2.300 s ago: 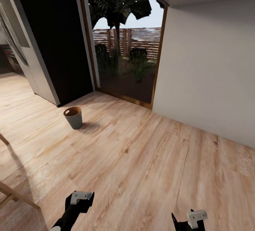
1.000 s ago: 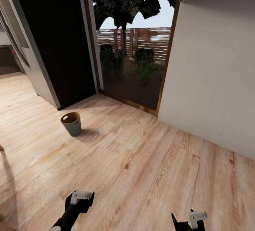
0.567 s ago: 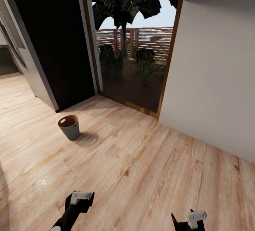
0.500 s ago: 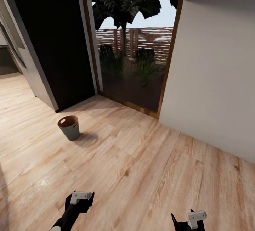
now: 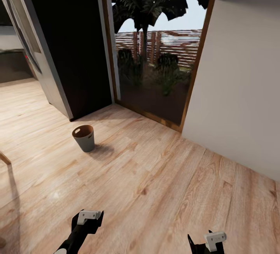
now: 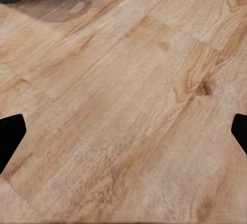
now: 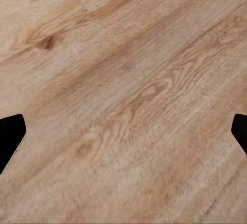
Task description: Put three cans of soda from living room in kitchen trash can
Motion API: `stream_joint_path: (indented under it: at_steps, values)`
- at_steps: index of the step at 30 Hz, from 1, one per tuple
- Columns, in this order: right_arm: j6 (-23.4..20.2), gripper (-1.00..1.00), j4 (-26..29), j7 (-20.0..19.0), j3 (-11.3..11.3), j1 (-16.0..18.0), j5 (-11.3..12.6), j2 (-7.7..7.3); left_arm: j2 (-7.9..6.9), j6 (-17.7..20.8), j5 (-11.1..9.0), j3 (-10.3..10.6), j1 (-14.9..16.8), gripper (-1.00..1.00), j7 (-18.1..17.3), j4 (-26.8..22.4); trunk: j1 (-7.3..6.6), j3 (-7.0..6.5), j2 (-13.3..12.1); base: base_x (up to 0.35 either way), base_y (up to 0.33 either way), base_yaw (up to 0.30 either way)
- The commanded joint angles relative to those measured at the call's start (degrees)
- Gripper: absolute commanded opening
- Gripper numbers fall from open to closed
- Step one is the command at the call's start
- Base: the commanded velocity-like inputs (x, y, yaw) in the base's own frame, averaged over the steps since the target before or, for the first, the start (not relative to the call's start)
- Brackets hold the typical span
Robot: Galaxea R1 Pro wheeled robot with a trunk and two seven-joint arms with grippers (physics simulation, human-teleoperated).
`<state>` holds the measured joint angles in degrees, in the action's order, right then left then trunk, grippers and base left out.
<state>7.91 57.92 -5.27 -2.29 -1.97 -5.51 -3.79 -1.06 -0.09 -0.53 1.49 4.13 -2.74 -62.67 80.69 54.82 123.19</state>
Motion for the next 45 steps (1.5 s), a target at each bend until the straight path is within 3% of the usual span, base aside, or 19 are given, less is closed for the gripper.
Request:
stream_joint_path:
  at_steps: [1,13,18,28,45]
  values:
    - [0.0,1.00,0.0,0.0,0.0,0.0,0.0,0.00,0.00,0.0,0.0,0.0,0.0,1.00,0.0,0.0,0.00,0.00,0.0,0.013,0.000,0.245]
    - [0.0,1.00,0.0,0.0,0.0,0.0,0.0,0.01,0.00,0.0,0.0,0.0,0.0,1.00,0.0,0.1,0.00,0.00,0.0,0.092,-0.032,0.146]
    - [0.0,1.00,-0.1,0.1,1.5,0.0,0.1,0.01,-0.01,0.0,0.0,0.0,0.0,1.00,-0.1,0.1,0.00,0.00,0.0,0.193,-0.007,0.003]
    - [0.0,1.00,-0.8,0.2,2.2,0.0,0.0,-0.05,-0.08,0.0,0.0,0.0,0.0,1.00,-0.2,0.1,0.00,0.00,0.0,0.223,-0.001,0.032]
    - [0.0,1.00,-1.1,0.2,2.5,0.0,-0.1,-0.07,-0.08,0.0,0.0,0.0,0.0,1.00,-0.1,0.0,0.00,0.00,0.0,0.227,-0.034,0.231]
